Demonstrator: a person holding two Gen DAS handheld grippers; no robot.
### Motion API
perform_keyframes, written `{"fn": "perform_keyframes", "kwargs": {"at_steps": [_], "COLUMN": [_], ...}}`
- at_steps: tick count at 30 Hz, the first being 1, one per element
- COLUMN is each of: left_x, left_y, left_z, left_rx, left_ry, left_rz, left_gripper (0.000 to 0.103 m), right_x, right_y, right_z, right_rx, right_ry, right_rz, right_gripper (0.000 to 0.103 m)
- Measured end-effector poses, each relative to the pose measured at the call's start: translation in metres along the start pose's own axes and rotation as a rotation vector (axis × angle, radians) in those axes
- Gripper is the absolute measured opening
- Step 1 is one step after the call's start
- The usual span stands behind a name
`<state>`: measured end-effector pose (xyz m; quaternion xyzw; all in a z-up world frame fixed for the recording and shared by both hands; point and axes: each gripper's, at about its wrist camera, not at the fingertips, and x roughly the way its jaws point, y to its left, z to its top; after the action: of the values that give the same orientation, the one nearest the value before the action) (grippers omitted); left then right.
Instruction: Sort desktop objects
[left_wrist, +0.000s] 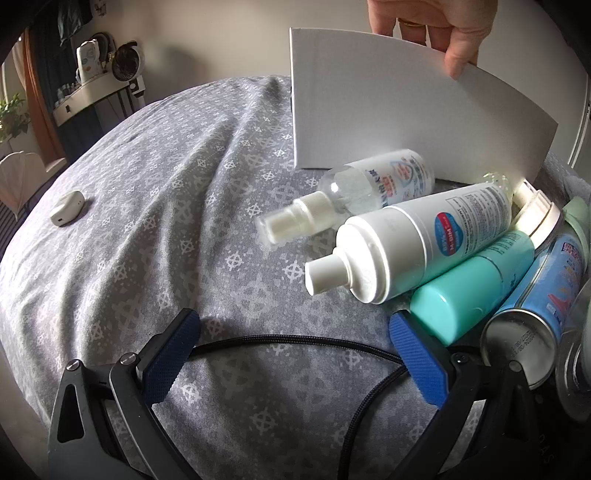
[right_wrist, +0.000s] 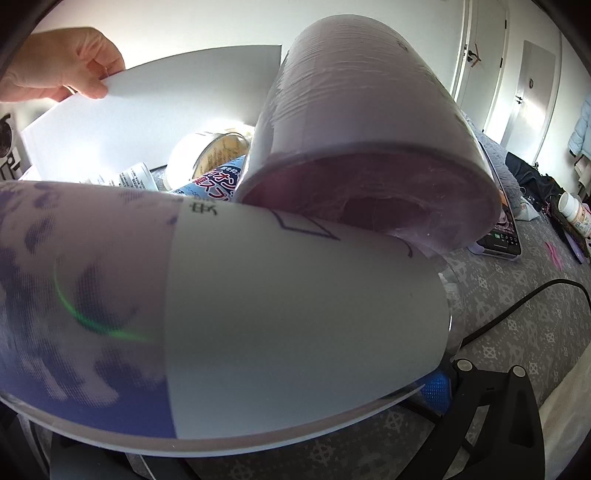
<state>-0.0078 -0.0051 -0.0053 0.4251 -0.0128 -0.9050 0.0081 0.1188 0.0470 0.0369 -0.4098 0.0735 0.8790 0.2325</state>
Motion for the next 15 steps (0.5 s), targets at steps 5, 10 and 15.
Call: {"fn": "perform_keyframes", "kwargs": {"at_steps": [5,10,15], "left_x": [0.000,0.000,0.000], "left_y": [0.000,0.000,0.000], "left_z": [0.000,0.000,0.000], "left_rx": [0.000,0.000,-0.001], "left_ry": [0.000,0.000,0.000], "left_rz": [0.000,0.000,0.000], "left_gripper": [0.103,0.103,0.103], "right_x": [-0.007,-0.011,-0.012], "right_y": [-0.003,-0.007,-0.006], "right_z": [-0.013,-0.020,-0.022], "right_rx": [0.000,0.000,0.000], "right_ry": [-0.001,-0.001,-0.001], "right_rz": [0.000,0.000,0.000], "right_gripper": [0.103,0.103,0.103]}}
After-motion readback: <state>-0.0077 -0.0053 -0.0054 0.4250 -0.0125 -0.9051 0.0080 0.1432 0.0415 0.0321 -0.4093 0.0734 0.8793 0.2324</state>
